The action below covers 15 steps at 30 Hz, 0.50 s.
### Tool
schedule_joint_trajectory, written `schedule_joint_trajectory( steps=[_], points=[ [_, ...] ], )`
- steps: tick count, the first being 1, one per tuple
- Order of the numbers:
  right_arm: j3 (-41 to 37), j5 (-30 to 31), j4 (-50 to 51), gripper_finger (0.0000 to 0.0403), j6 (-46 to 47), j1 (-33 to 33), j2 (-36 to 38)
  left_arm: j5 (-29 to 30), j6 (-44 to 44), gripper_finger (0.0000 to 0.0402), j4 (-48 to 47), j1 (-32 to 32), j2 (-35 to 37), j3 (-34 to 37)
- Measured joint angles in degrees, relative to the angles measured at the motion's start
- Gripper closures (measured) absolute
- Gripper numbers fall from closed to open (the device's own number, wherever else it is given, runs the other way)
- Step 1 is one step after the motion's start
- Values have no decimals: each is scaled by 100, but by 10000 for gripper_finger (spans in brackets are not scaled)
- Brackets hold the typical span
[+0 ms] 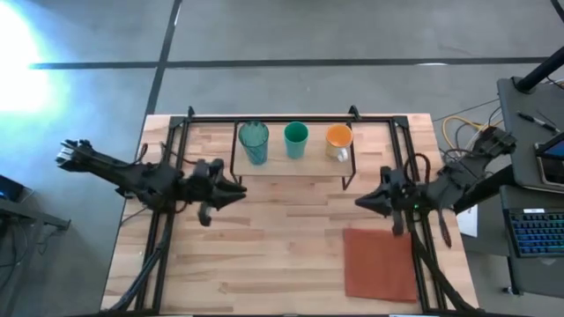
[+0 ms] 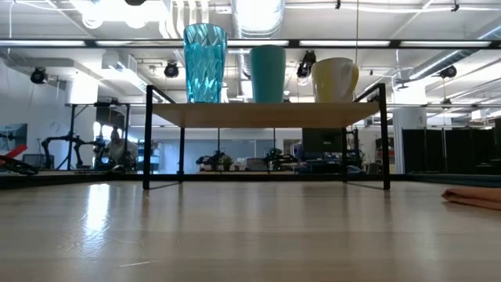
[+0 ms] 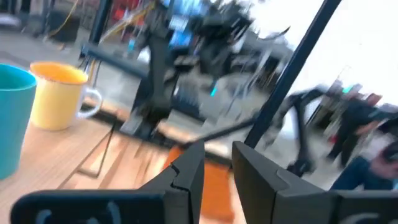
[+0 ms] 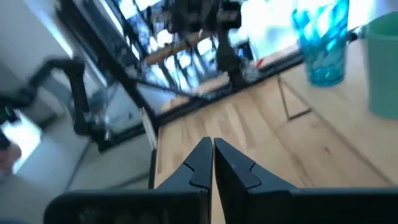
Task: Stack small to large cups/mugs on shelf
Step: Return to Home Position
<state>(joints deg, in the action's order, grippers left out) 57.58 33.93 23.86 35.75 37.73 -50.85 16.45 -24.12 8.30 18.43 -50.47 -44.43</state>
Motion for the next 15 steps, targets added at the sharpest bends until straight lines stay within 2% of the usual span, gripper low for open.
schedule_joint_trajectory(
  steps=[4,9,12,15],
  points=[
    [-966,18,-731,394,-114,-1,712,-104,72,333,1371,5,408,1123],
    [-2113,20,-1191,394,128,-121,1558,-112,-115,333,1698,5,968,2146],
    [-2475,44,-1072,394,848,-158,2058,-97,-403,334,1768,-2,1321,2519],
    [-2515,-92,-409,394,1932,-164,2518,-131,-246,334,1904,-4,1636,2593]
  ],
)
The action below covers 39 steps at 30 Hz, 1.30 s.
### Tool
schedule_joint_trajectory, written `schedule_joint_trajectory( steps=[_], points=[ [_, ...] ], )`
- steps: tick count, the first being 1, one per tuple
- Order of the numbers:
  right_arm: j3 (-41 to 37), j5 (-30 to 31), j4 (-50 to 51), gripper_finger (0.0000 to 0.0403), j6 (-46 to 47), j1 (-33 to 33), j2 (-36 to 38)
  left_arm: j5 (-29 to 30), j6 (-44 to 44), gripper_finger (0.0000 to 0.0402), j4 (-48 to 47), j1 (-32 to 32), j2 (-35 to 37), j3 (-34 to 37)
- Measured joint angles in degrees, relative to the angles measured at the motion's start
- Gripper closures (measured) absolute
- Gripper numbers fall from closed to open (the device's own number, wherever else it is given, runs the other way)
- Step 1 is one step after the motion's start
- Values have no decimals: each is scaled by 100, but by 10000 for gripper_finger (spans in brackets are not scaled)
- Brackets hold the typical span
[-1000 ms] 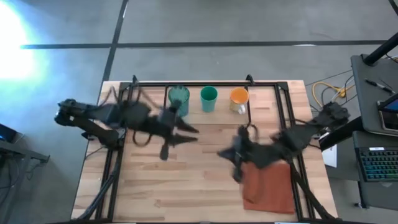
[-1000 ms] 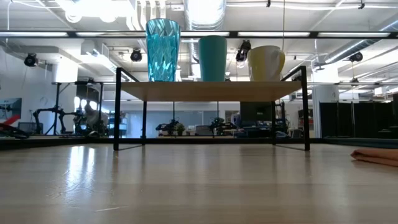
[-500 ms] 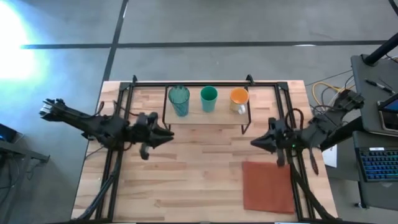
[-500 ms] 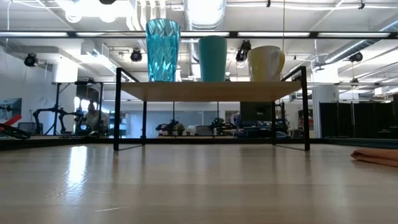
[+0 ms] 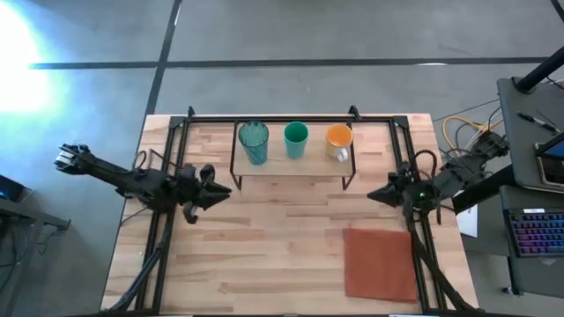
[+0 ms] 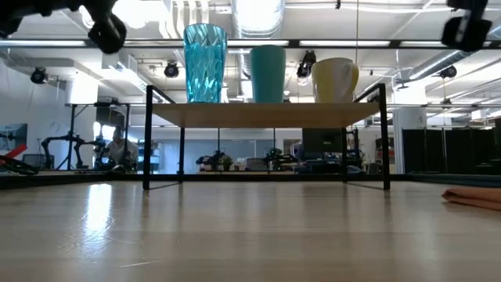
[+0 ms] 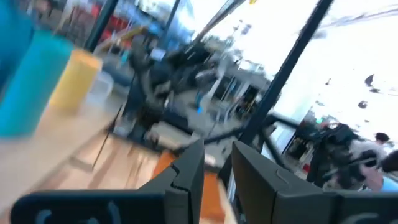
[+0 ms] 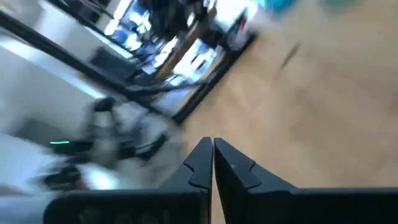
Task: Stack small to large cups/mugs on shelf
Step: Return to Home Position
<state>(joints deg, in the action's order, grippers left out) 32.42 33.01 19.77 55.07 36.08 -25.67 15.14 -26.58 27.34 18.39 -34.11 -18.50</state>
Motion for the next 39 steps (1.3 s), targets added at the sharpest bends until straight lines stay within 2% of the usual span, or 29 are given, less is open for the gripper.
schedule_joint_trajectory(
  steps=[3,5,6,8,11,14,16,19,21,23,28,31,36,39],
  points=[
    [-43,-390,222,394,1377,7,349,-7,469,334,213,0,283,-32],
    [-77,-280,99,394,1584,6,428,-7,827,334,304,0,430,-44],
    [-85,-227,-80,394,1172,-1,420,-4,948,334,303,0,495,-47],
    [-83,-282,-787,394,-385,-4,315,111,995,334,308,0,616,-50],
    [-81,-1034,-1931,394,-2609,0,136,376,835,334,279,-4,708,-50],
    [-76,-1606,-2379,394,-4013,-49,153,387,912,334,50,-4,858,-48],
    [-77,-1648,-2113,394,-4261,-49,381,388,963,334,-346,-4,1124,-48],
    [-215,-1210,-1701,394,-4330,-61,863,503,969,334,-1705,-7,1587,-44],
    [-486,-1286,-1751,394,-4523,-65,1242,860,646,334,-2466,-9,1913,-31],
    [-790,-1516,-1966,394,-4821,-64,1629,1074,658,334,-2718,-15,2185,12],
    [-1750,-1487,-2513,394,-5130,-68,2540,1083,749,334,-2595,-16,2860,362],
    [-2198,-1518,-3151,394,-5345,-88,2559,942,596,334,-2247,-15,3180,785],
    [-2819,-1537,-3822,394,-5466,-90,2567,824,435,334,-804,-15,3247,1801],
    [-3174,-1396,-4318,394,-5584,-90,2569,844,166,334,-1051,-32,3120,1789]
  ],
)
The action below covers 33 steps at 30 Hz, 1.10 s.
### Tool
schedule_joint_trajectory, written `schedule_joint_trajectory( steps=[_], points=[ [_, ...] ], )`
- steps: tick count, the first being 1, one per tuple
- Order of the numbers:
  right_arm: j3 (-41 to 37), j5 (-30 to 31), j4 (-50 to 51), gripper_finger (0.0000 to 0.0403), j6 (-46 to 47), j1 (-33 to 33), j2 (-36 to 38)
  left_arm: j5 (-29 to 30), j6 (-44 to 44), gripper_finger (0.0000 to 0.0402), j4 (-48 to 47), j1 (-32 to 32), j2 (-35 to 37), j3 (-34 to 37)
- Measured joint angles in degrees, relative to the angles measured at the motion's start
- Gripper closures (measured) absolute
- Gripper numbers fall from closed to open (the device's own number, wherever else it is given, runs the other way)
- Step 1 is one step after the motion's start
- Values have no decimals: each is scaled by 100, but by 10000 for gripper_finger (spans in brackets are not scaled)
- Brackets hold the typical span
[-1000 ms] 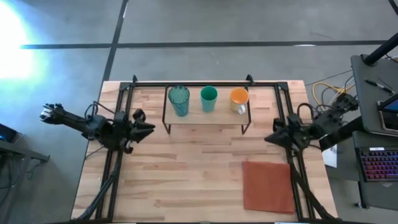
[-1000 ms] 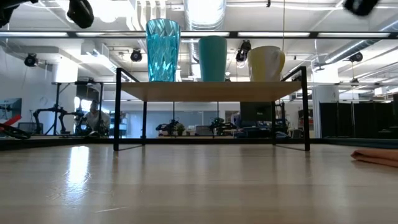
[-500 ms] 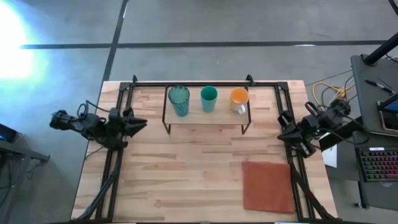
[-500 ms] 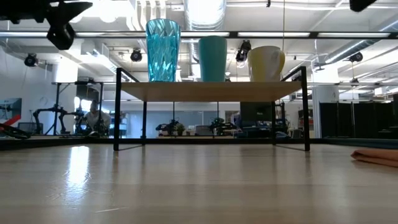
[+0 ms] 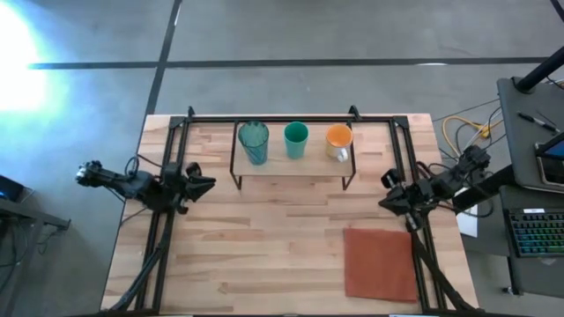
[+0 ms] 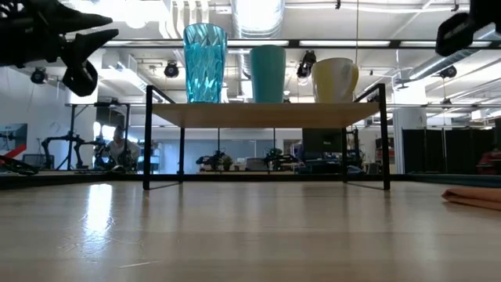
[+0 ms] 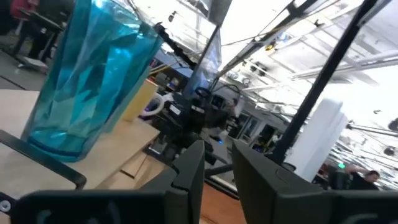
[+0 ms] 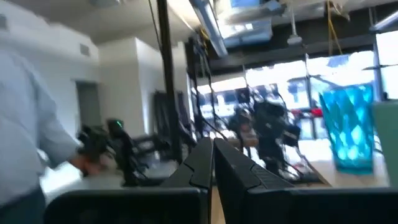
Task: Stack small to large cups/mugs on shelf
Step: Return to Home Position
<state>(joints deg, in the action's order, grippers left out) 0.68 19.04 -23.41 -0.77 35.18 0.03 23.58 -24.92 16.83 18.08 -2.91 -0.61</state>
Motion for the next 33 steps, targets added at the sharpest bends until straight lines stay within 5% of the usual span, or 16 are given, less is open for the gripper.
schedule_joint_trajectory(
  steps=[16,33],
  points=[
    [-17,208,1997,394,402,-11,-45,227,-471,334,-755,-5,-68,16],
    [-15,202,2017,394,419,-9,-131,225,-470,334,-728,-5,-141,27]
  ],
)
